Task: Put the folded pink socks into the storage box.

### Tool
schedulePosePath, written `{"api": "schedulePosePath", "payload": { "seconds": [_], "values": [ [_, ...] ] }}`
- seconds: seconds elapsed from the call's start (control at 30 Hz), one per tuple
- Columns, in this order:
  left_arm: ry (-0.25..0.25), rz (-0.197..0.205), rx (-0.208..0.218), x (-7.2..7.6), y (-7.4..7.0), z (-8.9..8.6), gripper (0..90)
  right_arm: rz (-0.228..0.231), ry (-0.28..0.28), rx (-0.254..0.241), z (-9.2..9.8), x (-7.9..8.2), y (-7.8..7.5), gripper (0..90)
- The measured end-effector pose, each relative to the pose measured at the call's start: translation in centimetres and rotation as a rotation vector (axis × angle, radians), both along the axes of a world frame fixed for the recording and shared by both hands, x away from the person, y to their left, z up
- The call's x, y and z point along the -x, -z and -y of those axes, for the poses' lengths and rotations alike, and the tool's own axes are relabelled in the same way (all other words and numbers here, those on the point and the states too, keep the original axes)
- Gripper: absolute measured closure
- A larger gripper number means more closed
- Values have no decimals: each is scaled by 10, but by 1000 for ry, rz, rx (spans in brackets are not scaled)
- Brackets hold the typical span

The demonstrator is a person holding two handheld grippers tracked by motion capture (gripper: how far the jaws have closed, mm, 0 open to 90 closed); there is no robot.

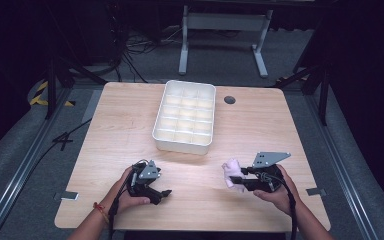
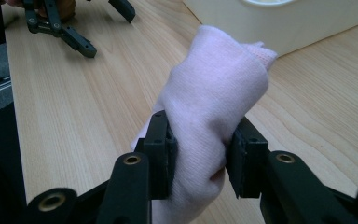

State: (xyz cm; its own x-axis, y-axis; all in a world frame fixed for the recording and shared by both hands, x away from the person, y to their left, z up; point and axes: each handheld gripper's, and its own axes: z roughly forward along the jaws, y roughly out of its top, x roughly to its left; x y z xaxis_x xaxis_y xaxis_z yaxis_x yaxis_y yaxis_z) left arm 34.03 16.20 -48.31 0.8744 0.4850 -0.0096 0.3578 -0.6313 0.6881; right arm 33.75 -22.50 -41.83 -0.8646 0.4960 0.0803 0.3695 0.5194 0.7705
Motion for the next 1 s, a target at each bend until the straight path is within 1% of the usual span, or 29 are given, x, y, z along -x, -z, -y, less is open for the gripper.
{"api": "schedulePosePath", "payload": {
  "seconds": [0.2,0.37,0.47,0.53,0.67,0.7,0.77,0.8,1.0],
  "values": [
    [-1,0,-1,0,0,0,140,5,8,4,1,-2,-1,648],
    [-1,0,-1,0,0,0,139,20,10,13,2,-5,-6,648],
    [-2,-1,0,0,0,0,139,45,12,28,2,-8,-12,648],
    [-2,0,0,0,0,0,139,59,19,28,3,-10,-15,647],
    [-4,-2,1,0,0,0,139,76,35,35,5,-16,-22,647],
    [-4,-2,1,0,0,0,139,76,35,35,5,-16,-22,647],
    [-2,0,0,0,0,0,139,97,37,41,6,-20,-29,647],
    [-2,0,0,0,0,0,139,97,37,41,6,-20,-29,647],
    [-4,-2,0,0,0,0,139,125,39,44,5,-27,-42,647]
  ]
}}
